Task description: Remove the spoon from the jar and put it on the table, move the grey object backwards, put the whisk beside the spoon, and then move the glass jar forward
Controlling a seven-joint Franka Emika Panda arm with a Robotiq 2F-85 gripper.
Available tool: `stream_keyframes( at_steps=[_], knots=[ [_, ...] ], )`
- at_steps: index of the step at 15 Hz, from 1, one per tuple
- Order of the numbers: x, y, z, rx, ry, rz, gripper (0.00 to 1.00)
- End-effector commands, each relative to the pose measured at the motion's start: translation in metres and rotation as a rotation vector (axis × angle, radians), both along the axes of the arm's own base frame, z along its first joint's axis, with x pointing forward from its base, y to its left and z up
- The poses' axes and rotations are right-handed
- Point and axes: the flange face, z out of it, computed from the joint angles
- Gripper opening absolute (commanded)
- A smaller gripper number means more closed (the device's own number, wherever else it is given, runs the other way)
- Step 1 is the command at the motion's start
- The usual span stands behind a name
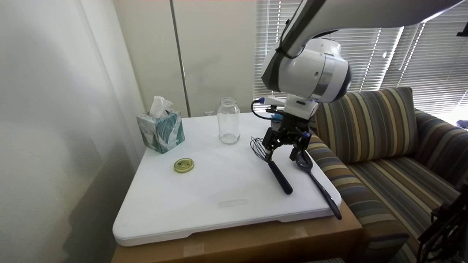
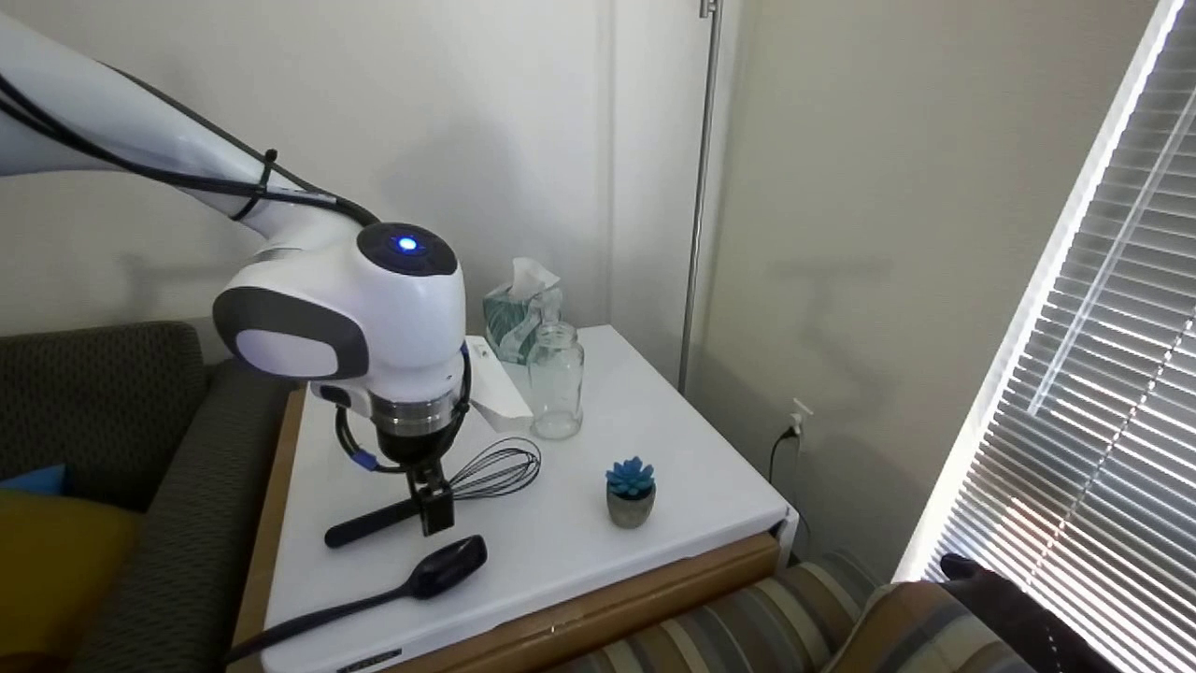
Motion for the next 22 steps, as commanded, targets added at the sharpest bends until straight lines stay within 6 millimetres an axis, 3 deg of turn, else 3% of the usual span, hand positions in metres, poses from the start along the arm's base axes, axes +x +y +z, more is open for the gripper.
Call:
stream_keyframes(
  at_steps=[1,6,16,17,21,22],
  knots=[
    [0.001,-0.006,0.013,0.011,0.013,0.007,1.00],
    [0.018,-0.002,0.045,-0.043,0.007,0.088,1.00],
    [0.086,0.058,0.142,-0.323,-0.071,0.441,1.00],
    [0.073,0.055,0.130,-0.286,-0.056,0.375,1.00],
    [0.082,0.064,0.139,-0.339,-0.062,0.439,1.00],
    [0.077,0.066,0.126,-0.328,-0.056,0.453,1.00]
  ],
)
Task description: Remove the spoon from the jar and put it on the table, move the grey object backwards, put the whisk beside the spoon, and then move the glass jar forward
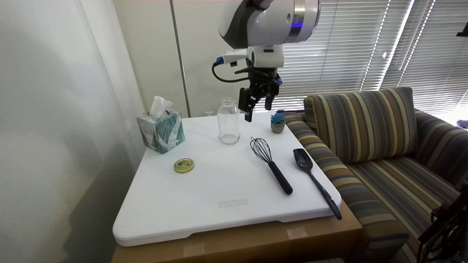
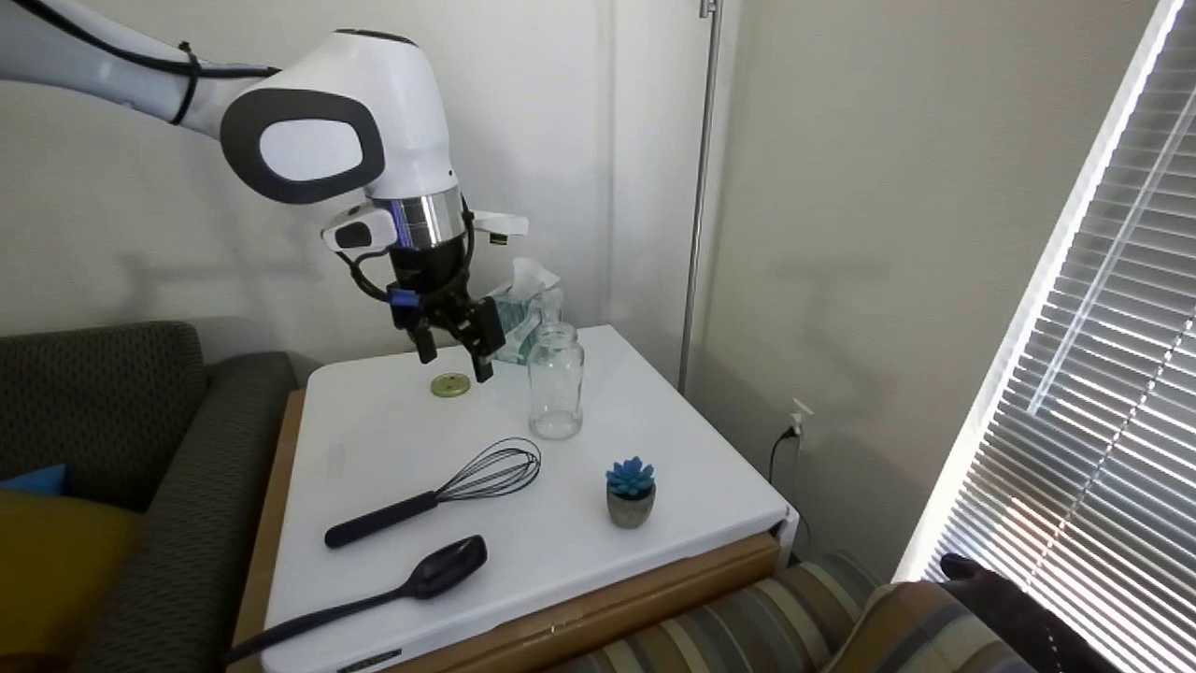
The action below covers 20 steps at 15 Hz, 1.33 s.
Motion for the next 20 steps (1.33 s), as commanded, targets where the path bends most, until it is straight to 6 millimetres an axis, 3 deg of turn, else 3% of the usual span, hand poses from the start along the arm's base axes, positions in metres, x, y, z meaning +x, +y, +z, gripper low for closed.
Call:
stream_keyframes(
  at_steps=[1,5,8,12,17,20],
  knots=[
    [-0.006,0.010,-0.015,0.014,-0.001,0.046,1.00],
    [0.004,0.024,-0.033,-0.021,0.001,0.172,1.00],
    [0.006,0.021,-0.038,-0.035,0.032,0.213,1.00],
    [0.009,0.008,-0.002,0.012,0.111,0.283,1.00],
    [0.025,-0.007,0.056,0.027,0.168,0.534,1.00],
    [0.040,-0.017,0.073,0.008,0.240,0.641,1.00]
  ],
)
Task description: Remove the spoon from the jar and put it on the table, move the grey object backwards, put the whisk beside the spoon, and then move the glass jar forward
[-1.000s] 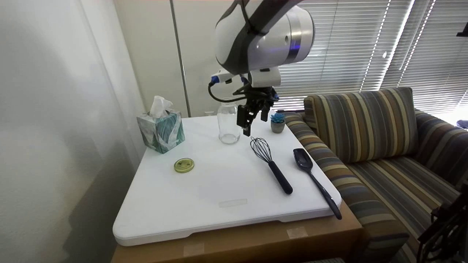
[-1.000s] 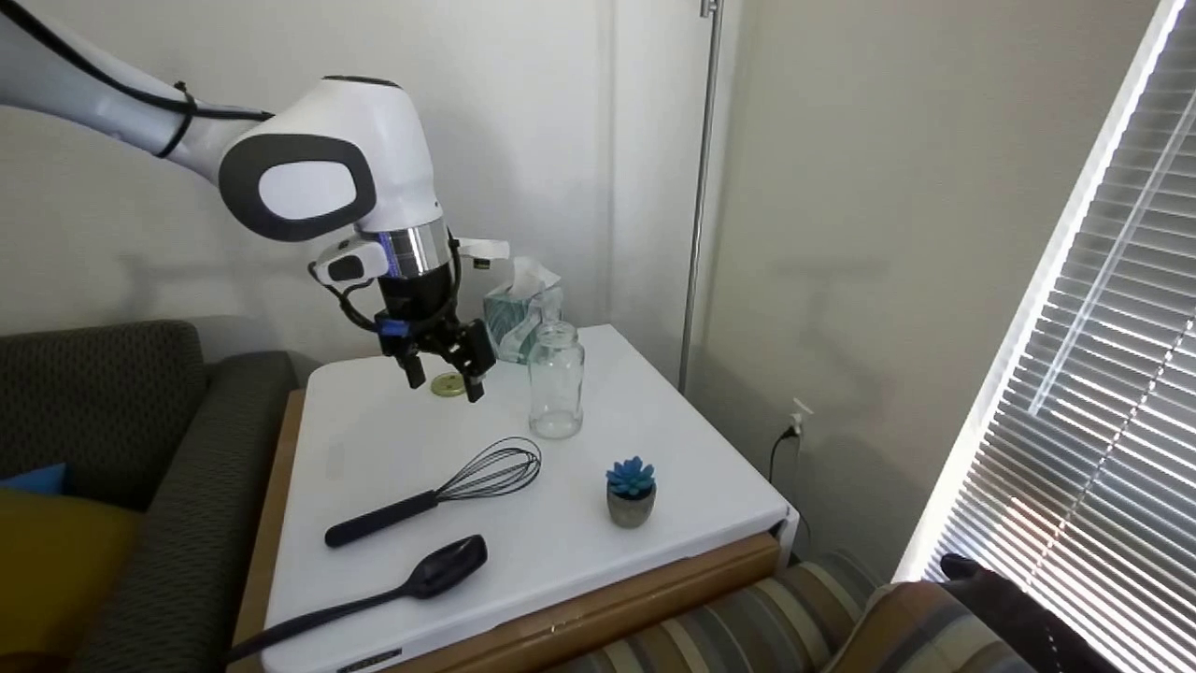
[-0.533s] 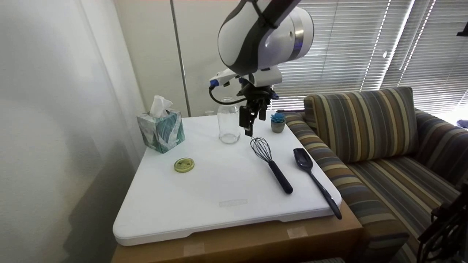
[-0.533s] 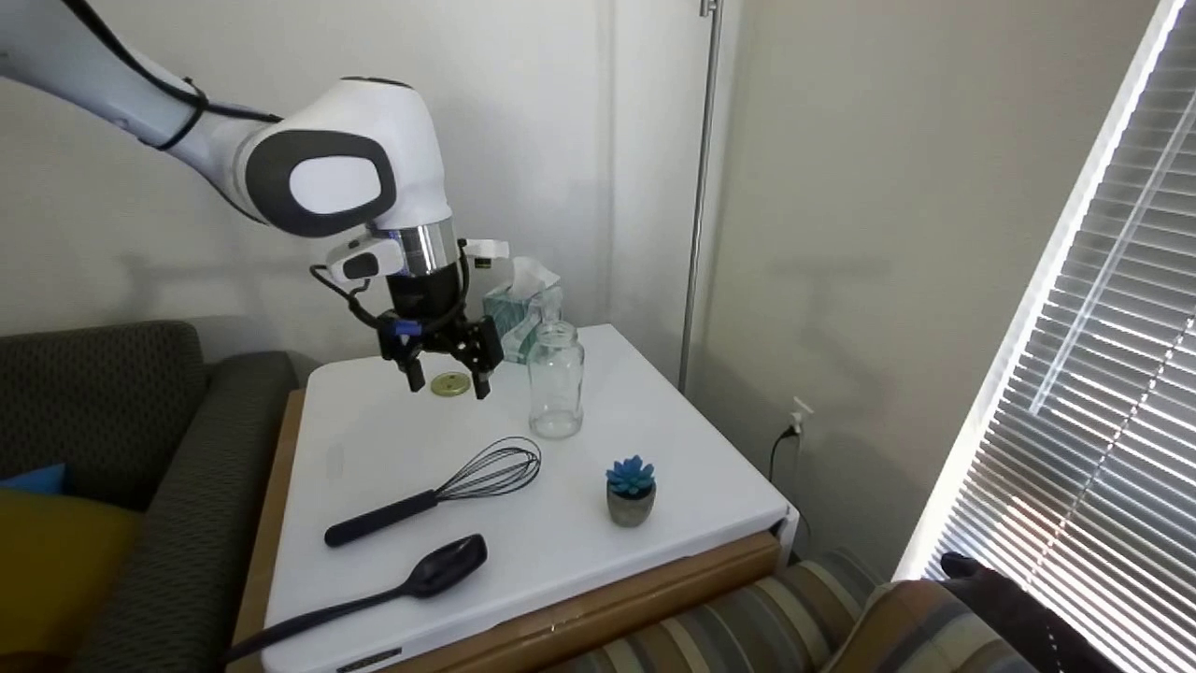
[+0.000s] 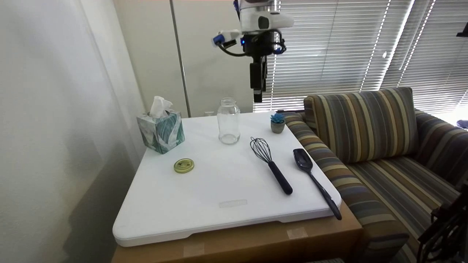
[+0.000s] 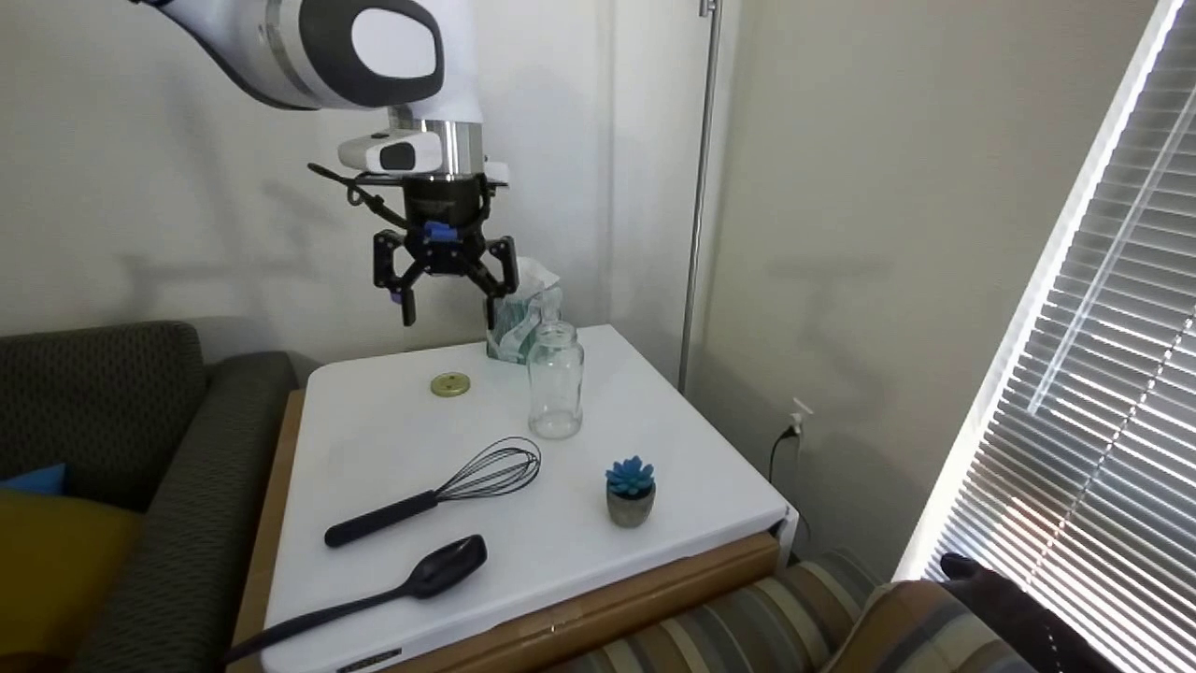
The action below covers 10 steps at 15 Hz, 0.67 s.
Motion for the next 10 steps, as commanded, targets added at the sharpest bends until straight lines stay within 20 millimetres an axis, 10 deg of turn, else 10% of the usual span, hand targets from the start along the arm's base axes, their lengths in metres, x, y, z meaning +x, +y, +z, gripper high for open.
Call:
stream_keyframes(
  at_steps=[1,10],
  knots=[
    [0.003,-0.004,0.010,-0.004,0.016,0.034,1.00],
    [-0.001,0.010,-0.020,0.056,-0.012,0.064,1.00]
  ],
)
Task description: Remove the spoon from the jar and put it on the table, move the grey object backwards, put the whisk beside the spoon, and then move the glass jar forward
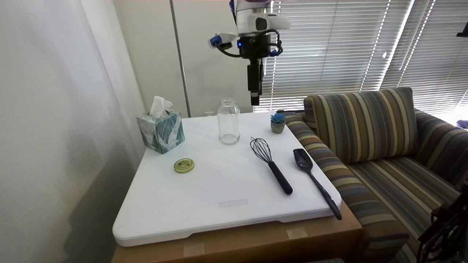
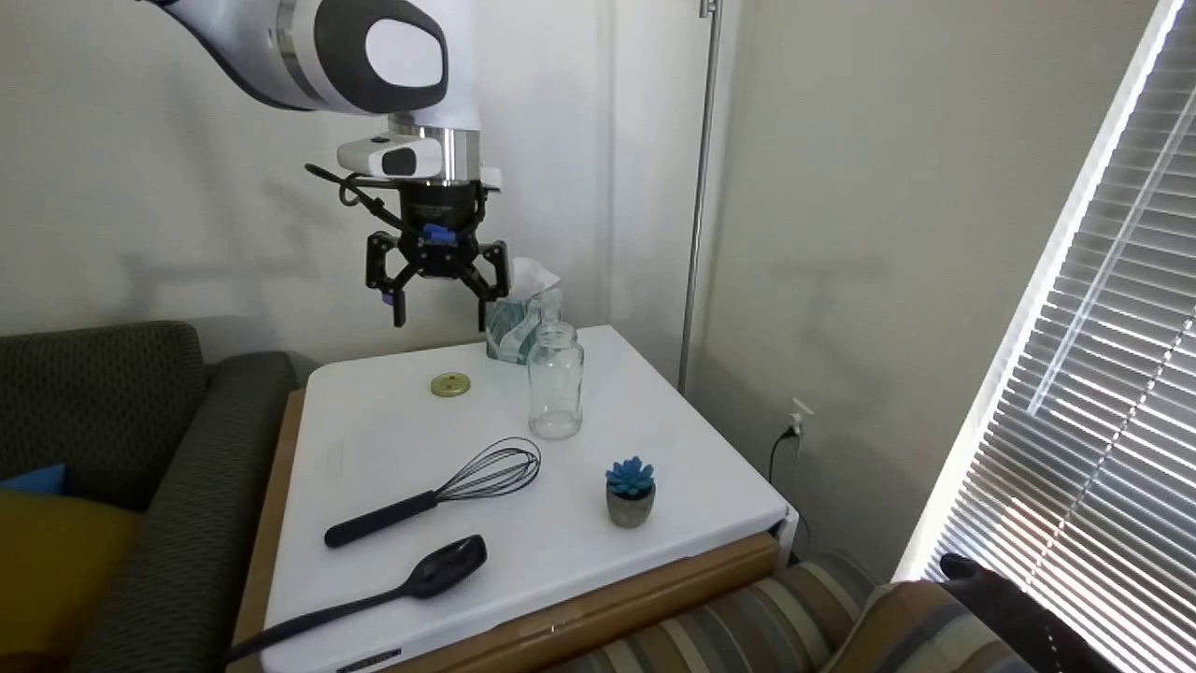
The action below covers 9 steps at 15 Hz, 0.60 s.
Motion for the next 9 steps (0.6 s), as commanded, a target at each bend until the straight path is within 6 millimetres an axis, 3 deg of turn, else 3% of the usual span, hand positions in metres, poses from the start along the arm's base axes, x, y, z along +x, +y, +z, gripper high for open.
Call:
stream_keyframes(
  at_steps=[1,4,9],
  knots=[
    [-0.002,-0.001,-0.015,0.013,-0.040,0.022,1.00],
    [0.009,0.001,-0.011,-0.028,-0.091,0.069,1.00],
    [0.044,-0.007,-0.004,-0.059,-0.151,0.160,1.00]
  ],
)
